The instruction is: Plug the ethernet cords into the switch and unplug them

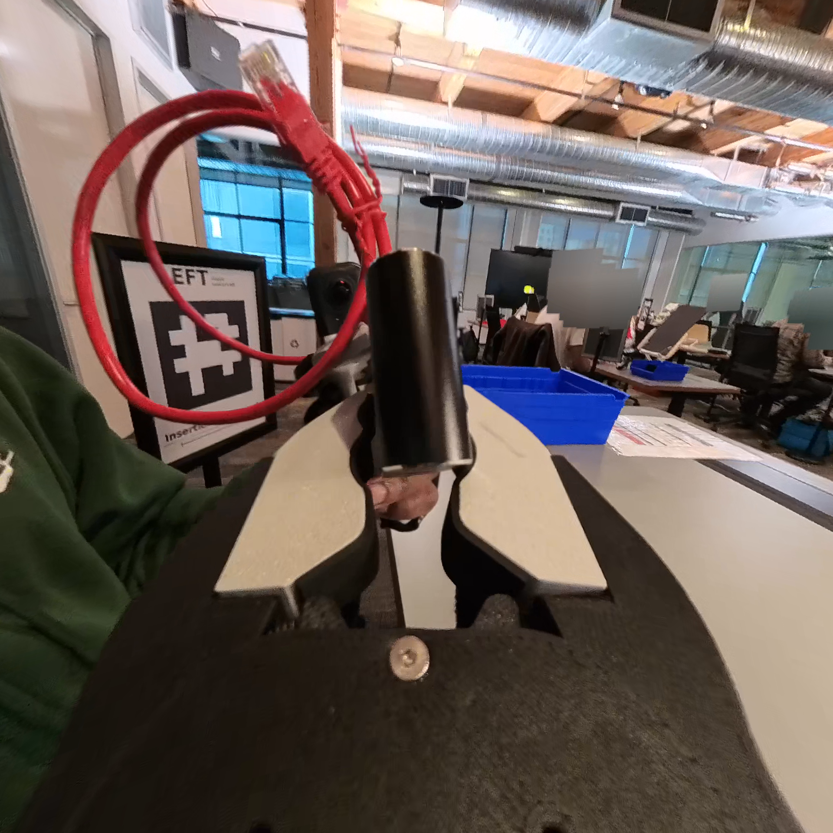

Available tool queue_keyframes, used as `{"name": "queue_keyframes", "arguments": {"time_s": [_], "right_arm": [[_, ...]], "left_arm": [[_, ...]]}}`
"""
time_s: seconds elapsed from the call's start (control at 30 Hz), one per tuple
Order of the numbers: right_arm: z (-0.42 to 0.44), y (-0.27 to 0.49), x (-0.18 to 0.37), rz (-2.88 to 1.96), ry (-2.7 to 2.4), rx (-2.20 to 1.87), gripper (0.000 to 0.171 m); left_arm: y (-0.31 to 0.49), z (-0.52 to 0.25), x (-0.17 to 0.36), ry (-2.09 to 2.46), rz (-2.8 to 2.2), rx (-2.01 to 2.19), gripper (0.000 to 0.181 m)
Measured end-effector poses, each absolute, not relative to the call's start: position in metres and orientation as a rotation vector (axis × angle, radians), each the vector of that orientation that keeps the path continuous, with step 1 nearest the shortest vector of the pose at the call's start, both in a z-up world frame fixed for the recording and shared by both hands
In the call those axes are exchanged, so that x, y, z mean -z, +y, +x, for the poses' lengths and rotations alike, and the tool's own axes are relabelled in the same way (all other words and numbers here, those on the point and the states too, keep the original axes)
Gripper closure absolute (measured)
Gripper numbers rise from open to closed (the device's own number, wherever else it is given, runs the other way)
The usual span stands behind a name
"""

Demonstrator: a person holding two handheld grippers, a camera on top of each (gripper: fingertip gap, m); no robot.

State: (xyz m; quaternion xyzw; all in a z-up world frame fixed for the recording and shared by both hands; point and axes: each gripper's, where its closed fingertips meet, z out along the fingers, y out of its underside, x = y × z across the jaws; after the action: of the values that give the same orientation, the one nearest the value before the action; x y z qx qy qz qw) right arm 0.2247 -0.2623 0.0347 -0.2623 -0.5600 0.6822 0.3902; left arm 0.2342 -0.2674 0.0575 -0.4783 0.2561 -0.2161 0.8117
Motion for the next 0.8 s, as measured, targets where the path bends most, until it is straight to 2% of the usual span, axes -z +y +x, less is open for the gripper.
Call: {"name": "queue_keyframes", "arguments": {"time_s": [0.33,0.57,0.8], "right_arm": [[0.23,-0.271,-0.025,-0.658,-1.604,-1.672,0.143],[0.232,-0.267,-0.021,-0.666,-1.654,-1.675,0.142],[0.228,-0.253,-0.02,-0.696,-1.645,-1.512,0.143]], "left_arm": [[-0.274,0.239,-0.053,0.635,-1.068,0.419,0.168],[-0.27,0.241,-0.052,0.591,-1.055,0.588,0.168],[-0.261,0.235,-0.049,0.586,-1.098,0.37,0.168]]}}
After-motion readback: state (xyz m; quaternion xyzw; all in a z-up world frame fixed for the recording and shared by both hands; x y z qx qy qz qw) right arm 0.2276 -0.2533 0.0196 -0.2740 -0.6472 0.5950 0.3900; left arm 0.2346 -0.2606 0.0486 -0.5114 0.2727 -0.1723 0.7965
